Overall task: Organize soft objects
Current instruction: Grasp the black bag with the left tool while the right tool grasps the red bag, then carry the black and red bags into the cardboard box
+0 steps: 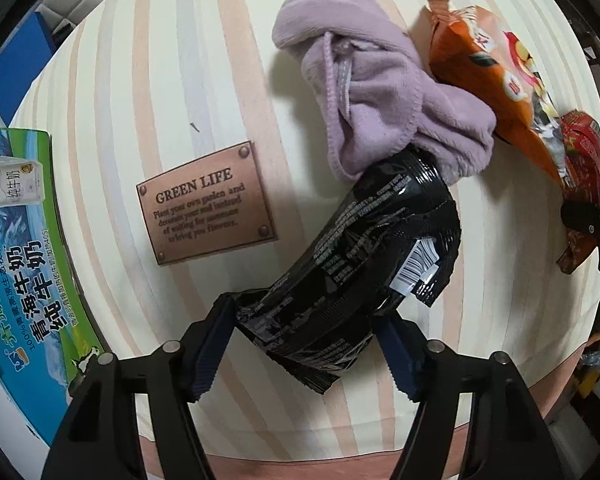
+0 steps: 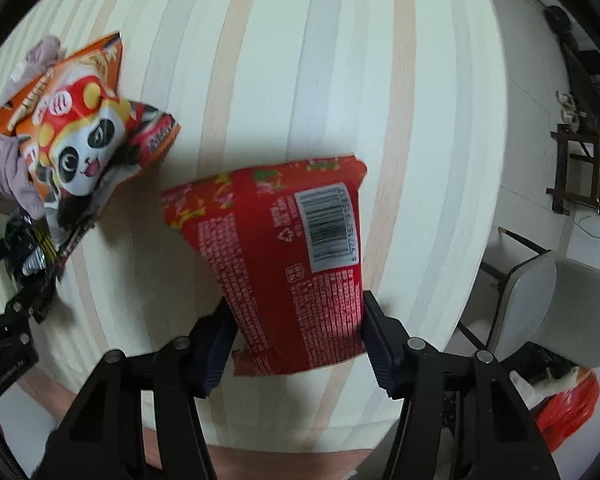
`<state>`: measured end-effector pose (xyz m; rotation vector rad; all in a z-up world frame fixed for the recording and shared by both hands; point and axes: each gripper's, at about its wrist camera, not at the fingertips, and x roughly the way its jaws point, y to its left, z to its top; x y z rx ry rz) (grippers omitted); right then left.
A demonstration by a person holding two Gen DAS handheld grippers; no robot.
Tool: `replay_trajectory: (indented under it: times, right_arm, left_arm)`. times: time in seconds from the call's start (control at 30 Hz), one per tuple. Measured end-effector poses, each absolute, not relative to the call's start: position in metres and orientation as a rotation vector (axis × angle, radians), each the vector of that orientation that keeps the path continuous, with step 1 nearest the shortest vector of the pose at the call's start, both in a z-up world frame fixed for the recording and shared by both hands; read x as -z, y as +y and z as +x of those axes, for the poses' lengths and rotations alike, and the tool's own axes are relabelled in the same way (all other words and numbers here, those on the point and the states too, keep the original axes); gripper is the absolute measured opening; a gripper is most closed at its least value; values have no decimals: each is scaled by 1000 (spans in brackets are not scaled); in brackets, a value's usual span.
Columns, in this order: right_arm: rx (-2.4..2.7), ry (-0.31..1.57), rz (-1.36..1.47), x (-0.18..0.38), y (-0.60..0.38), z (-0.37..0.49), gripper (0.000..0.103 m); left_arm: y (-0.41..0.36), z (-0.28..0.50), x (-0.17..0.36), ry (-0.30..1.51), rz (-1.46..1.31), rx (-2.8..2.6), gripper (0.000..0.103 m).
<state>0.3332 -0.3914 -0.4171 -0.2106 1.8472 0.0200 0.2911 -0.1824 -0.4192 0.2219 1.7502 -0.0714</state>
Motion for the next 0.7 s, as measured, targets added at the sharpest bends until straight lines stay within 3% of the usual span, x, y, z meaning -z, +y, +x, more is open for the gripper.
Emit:
replay_trajectory:
  times: [0.23,0.7]
  right_arm:
    - [29,1830,-54,403,-413,318,50]
    - [-35,1691,255,347,-401,245,48]
  left_arm:
    - [-181,278,406,1751,175,96,59]
    - [-122,241,324,1640,-109,127,59]
